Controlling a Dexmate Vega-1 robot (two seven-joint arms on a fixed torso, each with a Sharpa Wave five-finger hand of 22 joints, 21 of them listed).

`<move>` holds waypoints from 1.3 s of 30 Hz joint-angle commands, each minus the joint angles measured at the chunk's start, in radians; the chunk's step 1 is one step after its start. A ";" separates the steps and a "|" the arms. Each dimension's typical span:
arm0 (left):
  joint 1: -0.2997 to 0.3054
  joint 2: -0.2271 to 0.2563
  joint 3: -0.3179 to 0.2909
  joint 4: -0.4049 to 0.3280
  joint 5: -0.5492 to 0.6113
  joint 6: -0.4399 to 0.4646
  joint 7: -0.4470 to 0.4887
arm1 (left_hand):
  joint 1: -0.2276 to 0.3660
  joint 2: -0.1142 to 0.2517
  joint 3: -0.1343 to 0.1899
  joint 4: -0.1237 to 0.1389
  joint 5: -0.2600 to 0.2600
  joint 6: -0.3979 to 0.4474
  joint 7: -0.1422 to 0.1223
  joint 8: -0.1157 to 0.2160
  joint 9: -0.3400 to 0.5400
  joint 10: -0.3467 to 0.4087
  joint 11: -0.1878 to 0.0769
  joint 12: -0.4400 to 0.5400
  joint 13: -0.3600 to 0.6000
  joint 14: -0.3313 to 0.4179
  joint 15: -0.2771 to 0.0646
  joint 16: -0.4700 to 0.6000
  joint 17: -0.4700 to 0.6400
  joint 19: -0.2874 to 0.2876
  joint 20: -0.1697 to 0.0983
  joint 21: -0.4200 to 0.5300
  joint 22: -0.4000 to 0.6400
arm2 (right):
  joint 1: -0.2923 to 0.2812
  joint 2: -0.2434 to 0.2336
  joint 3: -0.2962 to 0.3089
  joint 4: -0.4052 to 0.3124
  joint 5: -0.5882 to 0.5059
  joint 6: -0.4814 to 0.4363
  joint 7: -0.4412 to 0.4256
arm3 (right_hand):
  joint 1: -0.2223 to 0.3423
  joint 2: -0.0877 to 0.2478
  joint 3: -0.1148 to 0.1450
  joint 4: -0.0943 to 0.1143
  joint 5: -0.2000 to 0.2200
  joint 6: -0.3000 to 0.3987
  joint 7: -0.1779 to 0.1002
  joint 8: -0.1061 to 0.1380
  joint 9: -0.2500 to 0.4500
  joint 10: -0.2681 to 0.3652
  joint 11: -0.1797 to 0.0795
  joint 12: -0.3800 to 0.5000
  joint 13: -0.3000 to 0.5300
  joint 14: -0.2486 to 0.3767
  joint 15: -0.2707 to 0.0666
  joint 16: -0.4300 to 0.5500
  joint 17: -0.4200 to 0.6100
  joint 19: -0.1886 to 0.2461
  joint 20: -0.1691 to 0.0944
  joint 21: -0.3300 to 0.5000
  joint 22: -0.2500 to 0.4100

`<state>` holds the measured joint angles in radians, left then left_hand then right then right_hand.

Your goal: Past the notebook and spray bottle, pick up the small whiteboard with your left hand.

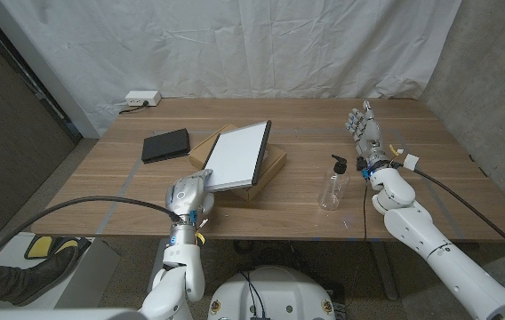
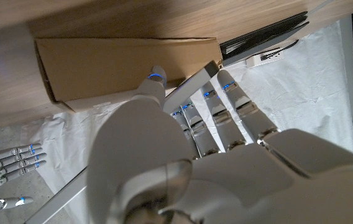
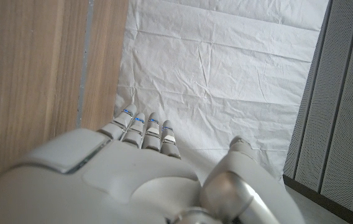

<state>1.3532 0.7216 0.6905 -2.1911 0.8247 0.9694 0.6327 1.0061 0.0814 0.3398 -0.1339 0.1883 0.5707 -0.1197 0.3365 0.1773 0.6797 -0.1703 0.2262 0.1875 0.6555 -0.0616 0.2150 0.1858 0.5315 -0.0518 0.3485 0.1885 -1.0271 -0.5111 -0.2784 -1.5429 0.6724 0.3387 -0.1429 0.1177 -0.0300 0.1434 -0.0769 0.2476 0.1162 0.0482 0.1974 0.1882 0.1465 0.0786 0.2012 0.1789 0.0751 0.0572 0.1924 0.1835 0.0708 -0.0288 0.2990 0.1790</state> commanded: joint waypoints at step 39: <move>-0.068 0.044 0.039 -0.105 0.206 0.119 -0.208 | 0.019 0.028 0.033 0.001 -0.009 0.211 0.024 -0.021 0.007 0.087 -0.004 -0.019 0.008 -0.004 -0.132 -0.014 0.004 -0.014 -0.050 -0.004 0.003 | -0.008 0.004 0.005 0.008 0.021 0.022 0.024 | 0.005 0.010 -0.006 0.000 0.004 0.013 0.015 0.003 0.002 0.011 0.002 0.008 0.004 0.016 -0.003 0.003 0.004 0.020 0.000 -0.013 0.005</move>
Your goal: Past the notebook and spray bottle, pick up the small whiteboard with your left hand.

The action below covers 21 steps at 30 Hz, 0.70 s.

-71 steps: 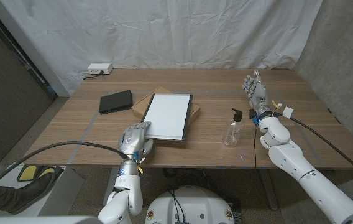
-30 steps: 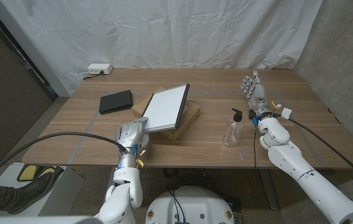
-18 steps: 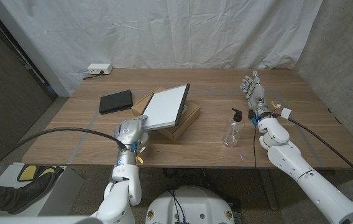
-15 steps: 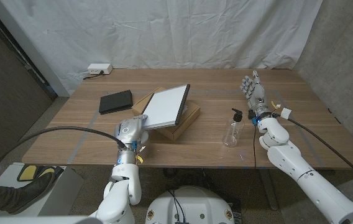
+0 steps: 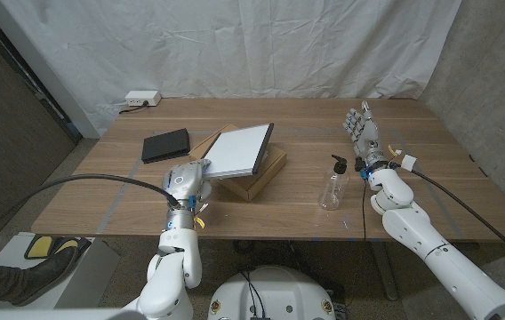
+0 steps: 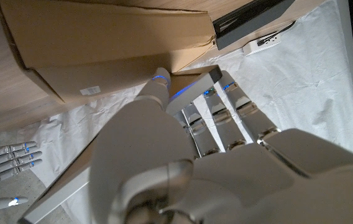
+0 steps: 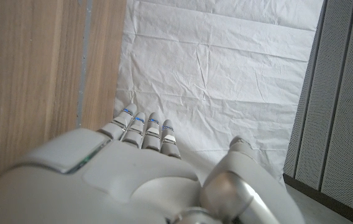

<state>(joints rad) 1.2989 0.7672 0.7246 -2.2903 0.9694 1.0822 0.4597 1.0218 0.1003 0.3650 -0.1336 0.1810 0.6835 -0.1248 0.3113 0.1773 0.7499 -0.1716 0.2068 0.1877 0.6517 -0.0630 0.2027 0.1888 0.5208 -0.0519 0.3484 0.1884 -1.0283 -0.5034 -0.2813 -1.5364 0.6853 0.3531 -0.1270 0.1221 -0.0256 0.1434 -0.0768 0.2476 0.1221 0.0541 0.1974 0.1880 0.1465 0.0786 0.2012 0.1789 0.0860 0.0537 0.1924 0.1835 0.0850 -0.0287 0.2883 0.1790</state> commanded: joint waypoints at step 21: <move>-0.020 -0.035 -0.020 -0.001 0.163 -0.023 -0.105 | 0.014 0.018 0.022 -0.001 -0.005 0.125 0.039 0.000 0.007 0.033 0.001 -0.001 0.007 0.004 -0.138 -0.005 0.000 -0.005 -0.057 -0.005 0.003 | 0.003 -0.002 0.012 0.019 0.017 0.017 0.026 | 0.001 0.006 -0.008 -0.001 0.004 0.007 0.010 0.002 0.002 0.011 0.000 0.008 0.004 0.009 0.000 0.003 0.005 0.012 -0.001 -0.007 0.005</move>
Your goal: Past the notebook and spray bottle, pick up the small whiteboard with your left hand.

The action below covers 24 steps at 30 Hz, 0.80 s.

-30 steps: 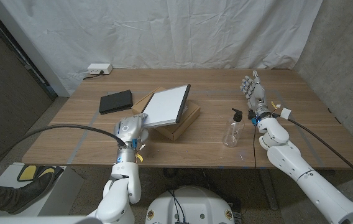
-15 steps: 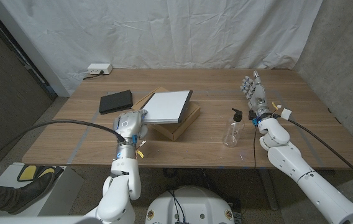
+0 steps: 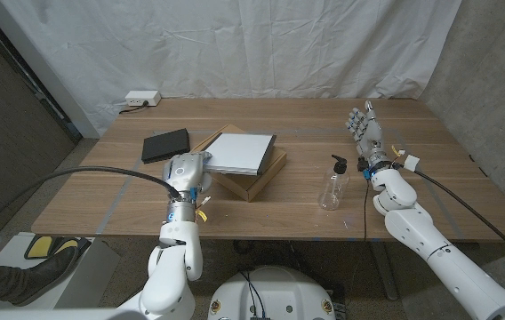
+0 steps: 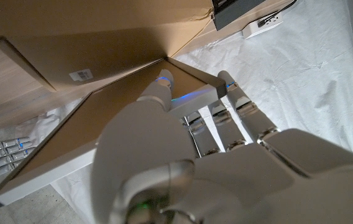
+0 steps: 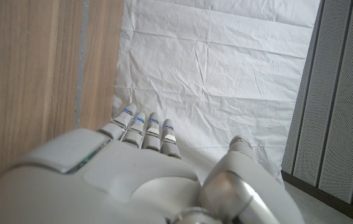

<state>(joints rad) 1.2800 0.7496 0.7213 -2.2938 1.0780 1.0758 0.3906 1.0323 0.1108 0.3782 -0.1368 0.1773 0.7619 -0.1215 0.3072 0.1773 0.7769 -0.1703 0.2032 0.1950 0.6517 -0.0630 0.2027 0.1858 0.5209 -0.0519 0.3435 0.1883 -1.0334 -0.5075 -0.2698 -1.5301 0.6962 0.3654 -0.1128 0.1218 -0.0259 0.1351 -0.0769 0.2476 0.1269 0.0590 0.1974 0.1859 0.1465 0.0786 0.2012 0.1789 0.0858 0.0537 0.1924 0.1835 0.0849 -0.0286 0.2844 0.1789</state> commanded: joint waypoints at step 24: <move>0.025 -0.039 -0.097 0.003 0.112 -0.096 -0.061 | 0.016 0.019 0.027 0.000 -0.002 0.059 0.039 -0.008 0.007 0.021 0.006 0.001 0.000 0.012 -0.138 -0.006 0.003 -0.009 -0.061 -0.001 0.003 | 0.015 0.010 -0.007 0.007 -0.006 0.011 0.005 | 0.001 0.008 -0.002 -0.001 0.004 0.003 0.007 0.002 0.004 0.012 0.002 0.008 0.004 0.010 0.000 0.002 0.005 0.015 -0.002 -0.008 0.005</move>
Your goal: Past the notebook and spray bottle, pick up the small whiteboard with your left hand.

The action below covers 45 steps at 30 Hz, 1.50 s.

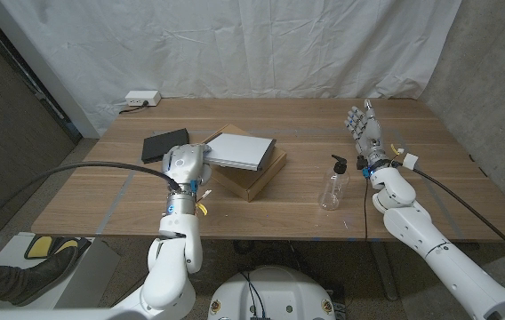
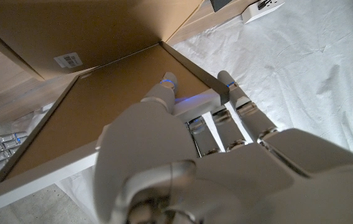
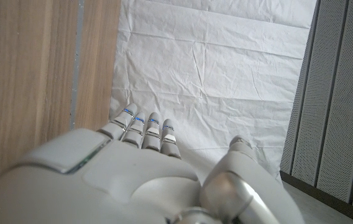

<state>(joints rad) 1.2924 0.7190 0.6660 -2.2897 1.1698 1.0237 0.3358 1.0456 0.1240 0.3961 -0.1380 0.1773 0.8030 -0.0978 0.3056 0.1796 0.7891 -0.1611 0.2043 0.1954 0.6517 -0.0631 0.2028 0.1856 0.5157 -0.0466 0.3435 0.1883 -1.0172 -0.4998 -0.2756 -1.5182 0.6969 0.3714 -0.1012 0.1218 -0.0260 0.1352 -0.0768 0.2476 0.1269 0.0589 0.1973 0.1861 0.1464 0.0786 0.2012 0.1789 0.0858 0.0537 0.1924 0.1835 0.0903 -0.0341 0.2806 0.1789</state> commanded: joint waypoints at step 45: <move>0.004 -0.052 -0.131 -0.003 0.114 -0.195 -0.016 | 0.020 0.017 0.046 0.001 0.001 0.094 0.018 -0.017 0.004 0.054 0.005 0.003 -0.001 0.057 -0.149 -0.001 0.001 -0.002 -0.079 -0.002 0.001 | -0.044 -0.019 0.017 -0.057 -0.016 0.010 -0.028 | 0.003 0.010 -0.006 -0.003 0.004 0.004 0.006 0.001 0.003 0.013 0.002 0.008 0.004 0.012 -0.001 0.001 0.005 0.015 0.004 -0.016 0.005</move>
<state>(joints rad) 1.3034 0.6822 0.5472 -2.2996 1.2631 0.8629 0.3100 1.0576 0.1357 0.4335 -0.1368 0.1766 0.8849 -0.0802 0.2825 0.1810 0.8334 -0.1555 0.1994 0.1954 0.6959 -0.0663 0.1953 0.1859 0.5105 -0.0519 0.3396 0.1859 -1.0497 -0.5133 -0.2673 -1.5662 0.6790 0.3776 -0.1267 0.1217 -0.0260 0.1311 -0.0810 0.2476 0.1269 0.0589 0.1973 0.1863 0.1465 0.0786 0.2012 0.1789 0.0857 0.0537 0.1924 0.1835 0.0956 -0.0286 0.2652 0.1789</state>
